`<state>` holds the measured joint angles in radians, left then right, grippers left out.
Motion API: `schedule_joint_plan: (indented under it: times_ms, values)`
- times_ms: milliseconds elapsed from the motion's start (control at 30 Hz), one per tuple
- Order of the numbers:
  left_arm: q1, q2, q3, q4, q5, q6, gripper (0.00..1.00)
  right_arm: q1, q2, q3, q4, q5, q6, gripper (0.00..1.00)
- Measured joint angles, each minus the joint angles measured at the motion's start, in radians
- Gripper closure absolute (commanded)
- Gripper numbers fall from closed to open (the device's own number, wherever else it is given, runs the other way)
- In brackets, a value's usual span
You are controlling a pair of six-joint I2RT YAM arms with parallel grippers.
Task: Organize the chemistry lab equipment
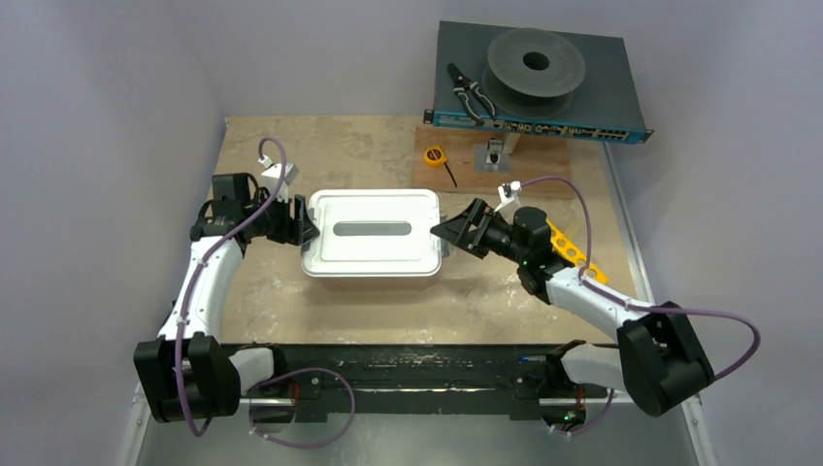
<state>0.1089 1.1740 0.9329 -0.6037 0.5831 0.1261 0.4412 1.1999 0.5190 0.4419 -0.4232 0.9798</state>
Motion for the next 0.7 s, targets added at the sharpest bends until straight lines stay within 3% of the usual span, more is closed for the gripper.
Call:
schedule_joint_plan:
  times_ms: [300, 700]
  values:
    - [0.000, -0.006, 0.002, -0.008, -0.005, 0.014, 0.42, 0.000, 0.146, 0.000, 0.120, -0.041, 0.056, 0.08]
    - [0.000, -0.008, 0.006, -0.012, -0.021, 0.026, 0.42, 0.044, 0.159, 0.076, 0.039, -0.006, 0.042, 0.24]
